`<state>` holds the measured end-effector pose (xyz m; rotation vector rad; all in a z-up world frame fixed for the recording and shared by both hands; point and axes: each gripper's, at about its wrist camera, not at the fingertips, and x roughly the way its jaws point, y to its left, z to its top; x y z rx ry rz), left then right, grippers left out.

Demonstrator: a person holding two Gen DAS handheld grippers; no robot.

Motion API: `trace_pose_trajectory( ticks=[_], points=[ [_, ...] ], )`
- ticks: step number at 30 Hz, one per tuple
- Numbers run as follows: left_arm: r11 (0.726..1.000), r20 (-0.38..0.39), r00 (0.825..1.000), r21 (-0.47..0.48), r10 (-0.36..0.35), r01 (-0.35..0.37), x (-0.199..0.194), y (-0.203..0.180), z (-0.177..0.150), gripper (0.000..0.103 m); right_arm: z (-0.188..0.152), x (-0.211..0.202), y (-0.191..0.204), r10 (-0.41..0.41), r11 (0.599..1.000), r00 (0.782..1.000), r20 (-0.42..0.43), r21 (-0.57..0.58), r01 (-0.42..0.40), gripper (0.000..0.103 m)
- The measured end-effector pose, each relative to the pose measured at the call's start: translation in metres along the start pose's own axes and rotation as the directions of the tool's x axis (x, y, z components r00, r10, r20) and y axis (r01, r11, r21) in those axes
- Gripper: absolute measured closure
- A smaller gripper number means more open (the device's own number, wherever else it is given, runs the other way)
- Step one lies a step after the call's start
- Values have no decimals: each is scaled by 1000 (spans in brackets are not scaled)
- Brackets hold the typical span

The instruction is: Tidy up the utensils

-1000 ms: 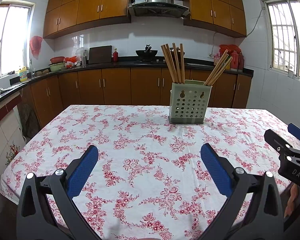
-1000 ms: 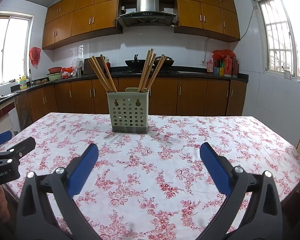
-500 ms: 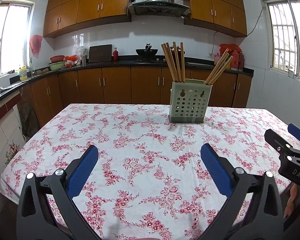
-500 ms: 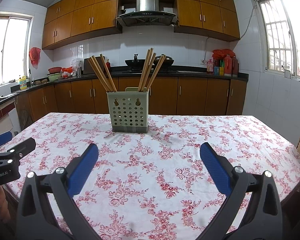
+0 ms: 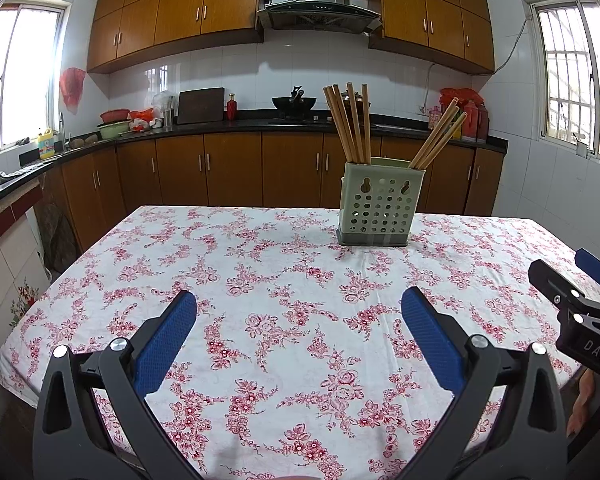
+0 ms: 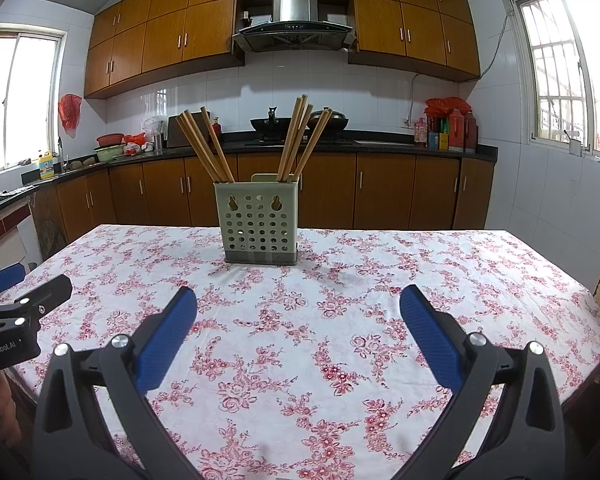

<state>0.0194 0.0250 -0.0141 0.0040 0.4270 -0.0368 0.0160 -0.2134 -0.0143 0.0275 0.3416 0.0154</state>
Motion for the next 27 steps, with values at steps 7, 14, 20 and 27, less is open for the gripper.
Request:
trace_pose_trajectory(
  ticks=[7, 14, 20, 27],
  points=[
    [1000, 0, 1000, -2, 1, -1, 0, 0, 1, 2, 0, 0, 0, 0, 1000, 1000, 0, 0, 0, 4],
    [1000, 0, 1000, -2, 1, -1, 1, 0, 0, 2, 0, 0, 0, 0, 1000, 1000, -1, 1, 0, 4],
    [1000, -1, 1000, -2, 0, 0, 1, 0, 0, 2, 0, 0, 0, 1, 1000, 1000, -1, 2, -1, 4],
    [1000, -5, 1000, -4, -2, 2, 1, -1, -2, 2, 0, 0, 0, 1, 1000, 1000, -2, 2, -1, 4]
  ],
)
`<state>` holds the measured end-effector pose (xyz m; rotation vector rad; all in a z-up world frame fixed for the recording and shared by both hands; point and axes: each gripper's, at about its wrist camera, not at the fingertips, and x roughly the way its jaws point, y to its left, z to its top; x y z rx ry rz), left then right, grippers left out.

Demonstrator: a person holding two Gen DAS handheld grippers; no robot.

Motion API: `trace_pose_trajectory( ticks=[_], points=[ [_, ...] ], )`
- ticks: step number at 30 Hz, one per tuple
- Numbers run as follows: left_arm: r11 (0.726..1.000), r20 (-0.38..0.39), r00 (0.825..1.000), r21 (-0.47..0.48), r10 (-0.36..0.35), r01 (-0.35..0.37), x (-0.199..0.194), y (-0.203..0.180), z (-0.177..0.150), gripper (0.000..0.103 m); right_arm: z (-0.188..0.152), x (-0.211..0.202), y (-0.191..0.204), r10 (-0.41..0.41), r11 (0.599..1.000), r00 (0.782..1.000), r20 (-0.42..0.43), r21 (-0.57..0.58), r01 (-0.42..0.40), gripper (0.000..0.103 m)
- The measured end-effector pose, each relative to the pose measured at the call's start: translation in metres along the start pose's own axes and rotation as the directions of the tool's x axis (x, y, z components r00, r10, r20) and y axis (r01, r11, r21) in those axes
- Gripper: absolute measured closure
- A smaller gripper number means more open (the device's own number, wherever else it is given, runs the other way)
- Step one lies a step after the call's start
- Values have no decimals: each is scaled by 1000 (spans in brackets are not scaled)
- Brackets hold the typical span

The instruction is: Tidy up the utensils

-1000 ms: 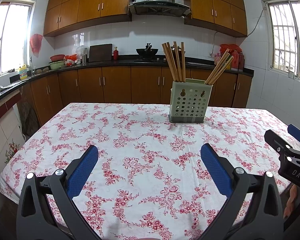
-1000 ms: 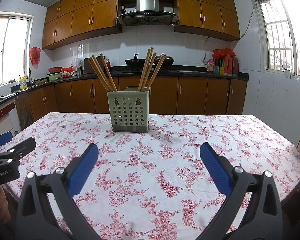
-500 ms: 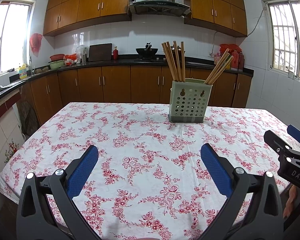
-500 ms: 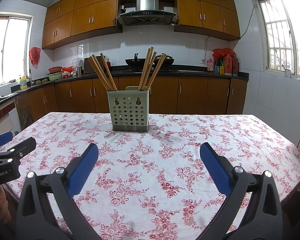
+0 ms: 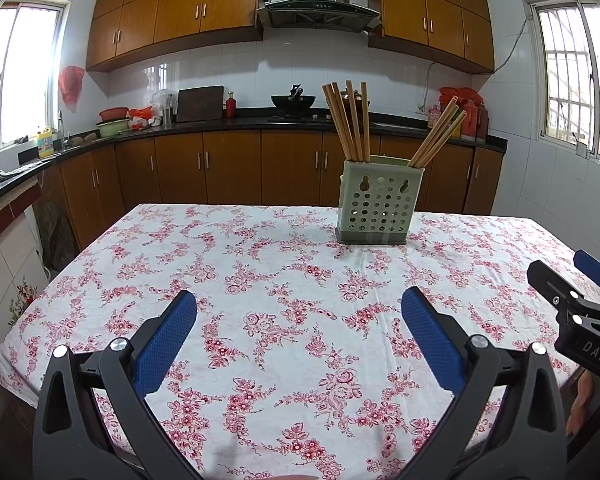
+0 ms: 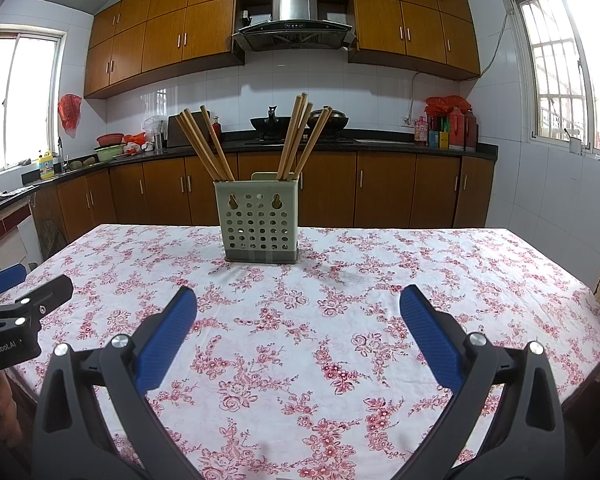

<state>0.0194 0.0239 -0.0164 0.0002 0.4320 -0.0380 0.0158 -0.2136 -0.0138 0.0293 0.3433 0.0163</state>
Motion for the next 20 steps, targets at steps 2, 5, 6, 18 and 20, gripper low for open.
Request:
trace_pose_trajectory(
  ticks=[2, 5, 6, 18, 20],
  points=[
    [1000, 0, 1000, 0, 0, 0, 0, 0, 0, 2, -1, 0, 1, 0, 1000, 1000, 0, -1, 0, 4],
    [1000, 0, 1000, -2, 1, -1, 0, 1, 0, 2, -1, 0, 0, 0, 1000, 1000, -2, 0, 0, 4],
    [1000, 0, 1000, -2, 2, -2, 0, 0, 0, 2, -1, 0, 0, 0, 1000, 1000, -1, 1, 0, 4],
    [1000, -3, 1000, -7, 1, -1, 0, 3, 1, 2, 0, 0, 0, 0, 1000, 1000, -2, 1, 0, 4],
    [1000, -7, 1000, -9, -3, 3, 0, 4, 2, 2, -1, 0, 0, 0, 1000, 1000, -2, 2, 0, 4]
  ],
)
